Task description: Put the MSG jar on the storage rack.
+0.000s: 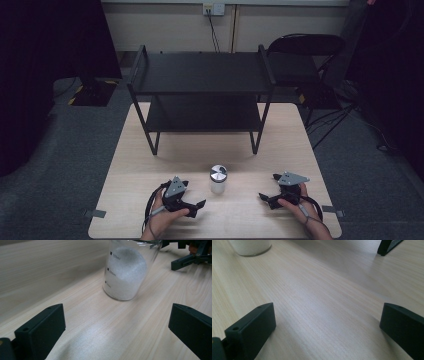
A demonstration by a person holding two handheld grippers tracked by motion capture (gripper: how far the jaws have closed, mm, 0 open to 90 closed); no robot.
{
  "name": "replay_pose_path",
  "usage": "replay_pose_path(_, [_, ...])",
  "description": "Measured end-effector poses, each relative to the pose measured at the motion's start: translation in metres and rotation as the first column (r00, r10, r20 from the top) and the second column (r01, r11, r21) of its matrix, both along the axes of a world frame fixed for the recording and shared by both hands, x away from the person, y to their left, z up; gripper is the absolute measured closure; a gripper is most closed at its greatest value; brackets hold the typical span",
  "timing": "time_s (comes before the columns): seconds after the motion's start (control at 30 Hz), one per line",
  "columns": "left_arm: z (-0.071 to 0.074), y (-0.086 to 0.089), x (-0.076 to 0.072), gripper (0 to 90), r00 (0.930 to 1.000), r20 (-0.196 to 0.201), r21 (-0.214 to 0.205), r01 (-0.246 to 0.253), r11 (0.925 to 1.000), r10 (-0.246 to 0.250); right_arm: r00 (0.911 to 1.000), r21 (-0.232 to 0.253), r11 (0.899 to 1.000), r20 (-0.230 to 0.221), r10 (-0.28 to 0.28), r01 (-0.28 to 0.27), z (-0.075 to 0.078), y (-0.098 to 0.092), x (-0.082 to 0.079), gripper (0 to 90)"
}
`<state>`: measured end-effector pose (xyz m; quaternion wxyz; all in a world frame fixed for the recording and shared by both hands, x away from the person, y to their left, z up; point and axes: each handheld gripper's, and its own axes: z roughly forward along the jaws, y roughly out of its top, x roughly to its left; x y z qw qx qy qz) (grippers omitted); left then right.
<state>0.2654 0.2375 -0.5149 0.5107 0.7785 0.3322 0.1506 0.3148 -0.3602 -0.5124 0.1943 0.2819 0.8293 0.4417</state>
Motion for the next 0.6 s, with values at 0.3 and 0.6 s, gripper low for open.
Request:
replay_pose_path(0.3, [0.0,-0.0011,-0.0031,0.1,1.0,0.007,0.014,0.003,0.9999,-0.003,1.0,0.0,1.0,0.0,0.0,0.0,0.0,0.0,0.0001,0.0])
replay_pose_path(0.6, [0.0023,-0.005,-0.0018,0.1,0.9998,0.018,0.014,0.005,0.9999,-0.005,1.0,0.001,1.0,0.0,-0.002,0.002,-0.0001,0.0006,0.0002,0.0])
